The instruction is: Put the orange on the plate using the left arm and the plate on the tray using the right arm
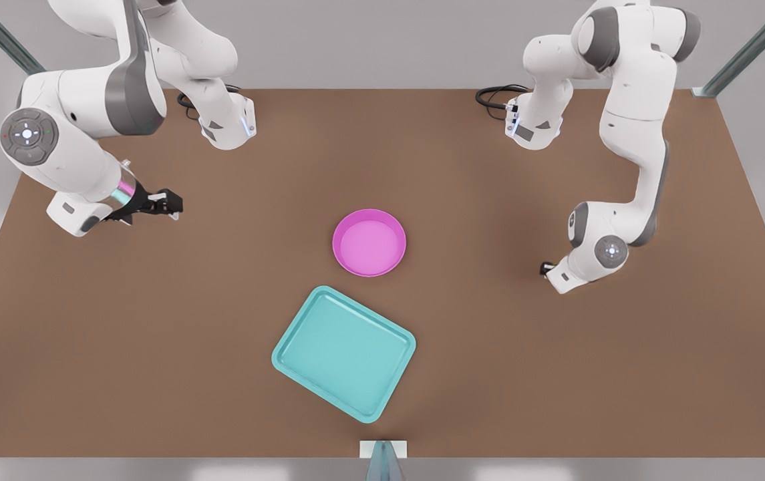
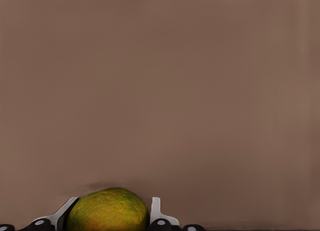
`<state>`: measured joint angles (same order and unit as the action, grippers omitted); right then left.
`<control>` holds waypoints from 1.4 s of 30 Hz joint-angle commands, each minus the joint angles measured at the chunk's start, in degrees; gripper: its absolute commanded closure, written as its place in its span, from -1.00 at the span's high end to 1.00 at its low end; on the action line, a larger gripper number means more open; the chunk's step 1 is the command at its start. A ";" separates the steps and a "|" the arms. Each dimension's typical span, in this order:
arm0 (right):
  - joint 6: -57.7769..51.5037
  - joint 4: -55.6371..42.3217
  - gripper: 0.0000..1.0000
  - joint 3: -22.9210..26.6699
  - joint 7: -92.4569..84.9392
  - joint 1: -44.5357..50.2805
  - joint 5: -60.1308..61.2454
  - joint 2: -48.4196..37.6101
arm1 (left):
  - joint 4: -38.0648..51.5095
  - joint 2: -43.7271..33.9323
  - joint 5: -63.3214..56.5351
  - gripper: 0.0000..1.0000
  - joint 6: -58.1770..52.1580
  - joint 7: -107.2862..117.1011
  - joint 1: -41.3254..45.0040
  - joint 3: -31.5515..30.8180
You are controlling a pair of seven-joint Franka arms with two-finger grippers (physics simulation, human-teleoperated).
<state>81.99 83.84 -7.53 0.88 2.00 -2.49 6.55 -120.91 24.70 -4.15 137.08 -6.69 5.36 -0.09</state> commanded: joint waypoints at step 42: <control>51.69 28.48 1.00 -4.60 16.34 20.42 33.78 24.39 | 47.70 -12.58 4.67 1.00 -67.64 0.89 0.27 -0.53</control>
<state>129.85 112.36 -12.09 10.67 22.24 30.24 30.67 -73.41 12.51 0.67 72.59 12.01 5.55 -0.60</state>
